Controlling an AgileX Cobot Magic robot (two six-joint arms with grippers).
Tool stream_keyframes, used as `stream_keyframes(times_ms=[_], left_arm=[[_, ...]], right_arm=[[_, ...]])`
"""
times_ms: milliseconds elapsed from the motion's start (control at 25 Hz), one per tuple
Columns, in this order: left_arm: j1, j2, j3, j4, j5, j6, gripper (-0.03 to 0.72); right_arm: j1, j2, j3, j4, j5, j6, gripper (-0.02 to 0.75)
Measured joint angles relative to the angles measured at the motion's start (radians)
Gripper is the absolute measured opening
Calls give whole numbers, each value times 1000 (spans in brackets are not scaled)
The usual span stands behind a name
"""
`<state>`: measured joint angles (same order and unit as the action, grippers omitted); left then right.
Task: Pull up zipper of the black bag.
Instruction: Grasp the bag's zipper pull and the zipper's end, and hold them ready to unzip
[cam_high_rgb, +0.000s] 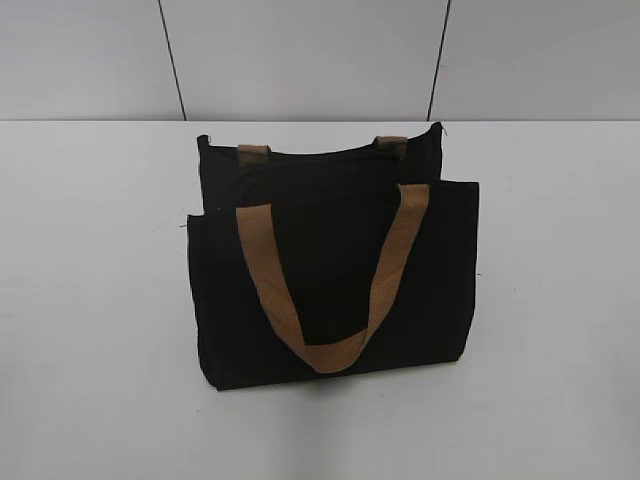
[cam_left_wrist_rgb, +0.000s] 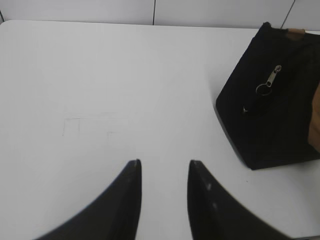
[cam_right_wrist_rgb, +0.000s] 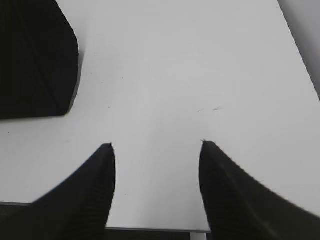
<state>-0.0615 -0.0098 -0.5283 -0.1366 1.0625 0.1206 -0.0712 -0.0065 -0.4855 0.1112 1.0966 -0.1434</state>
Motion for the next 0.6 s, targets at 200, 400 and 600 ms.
stream_keyframes(times_ms=[200,400,600], left_arm=[[0,0,0,0,0,0,358],[0,43,0,0,-2,4,468],[-16,192,-20,-76,-73,176,455]], right_arm=[[0,0,0,0,0,0,421],[0,0,0,0,0,0,421],[0,12,0,2,0,0,421]])
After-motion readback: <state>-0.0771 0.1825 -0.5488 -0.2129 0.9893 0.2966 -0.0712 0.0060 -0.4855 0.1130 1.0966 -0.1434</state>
